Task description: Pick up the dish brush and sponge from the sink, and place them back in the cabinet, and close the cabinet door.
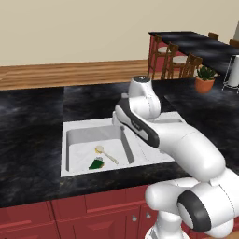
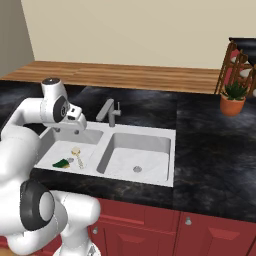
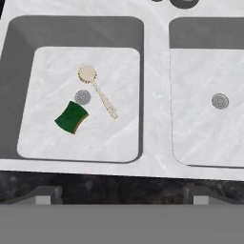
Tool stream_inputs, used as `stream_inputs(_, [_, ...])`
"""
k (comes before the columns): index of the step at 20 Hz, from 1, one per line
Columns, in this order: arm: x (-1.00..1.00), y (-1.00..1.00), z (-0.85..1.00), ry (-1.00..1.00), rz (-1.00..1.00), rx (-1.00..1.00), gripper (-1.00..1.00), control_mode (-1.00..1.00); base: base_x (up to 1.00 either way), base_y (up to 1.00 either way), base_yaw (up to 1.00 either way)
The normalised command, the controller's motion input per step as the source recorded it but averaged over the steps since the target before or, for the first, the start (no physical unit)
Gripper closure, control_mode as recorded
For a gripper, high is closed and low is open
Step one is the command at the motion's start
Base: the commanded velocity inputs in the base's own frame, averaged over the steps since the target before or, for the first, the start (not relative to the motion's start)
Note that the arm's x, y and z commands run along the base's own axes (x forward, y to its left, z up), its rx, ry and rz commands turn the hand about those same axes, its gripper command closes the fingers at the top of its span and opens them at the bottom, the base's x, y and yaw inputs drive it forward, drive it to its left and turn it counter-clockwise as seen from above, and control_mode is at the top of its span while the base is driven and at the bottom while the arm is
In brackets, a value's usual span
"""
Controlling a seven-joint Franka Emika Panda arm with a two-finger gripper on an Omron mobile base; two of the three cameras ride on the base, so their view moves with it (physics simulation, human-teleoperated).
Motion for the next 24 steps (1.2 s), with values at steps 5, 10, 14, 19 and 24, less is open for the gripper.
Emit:
stream_inputs(5, [0.04, 0.1, -0.15, 0.0, 0.0, 0.0, -1.0, -1.0, 0.0, 0.0, 0.0])
stream_inputs(10, [0.05, 0.15, -0.21, 0.0, 0.0, 0.0, -1.0, -1.0, 0.0, 0.0, 0.0])
stream_inputs(14, [0.09, 0.13, -0.25, 0.0, 0.0, 0.0, -1.0, -1.0, 0.0, 0.0, 0.0])
stream_inputs(19, [0.11, 0.14, -0.21, 0.0, 0.0, 0.0, -1.0, -1.0, 0.0, 0.0, 0.0])
stream_inputs(24, [0.07, 0.13, -0.21, 0.0, 0.0, 0.0, -1.0, -1.0, 0.0, 0.0, 0.0])
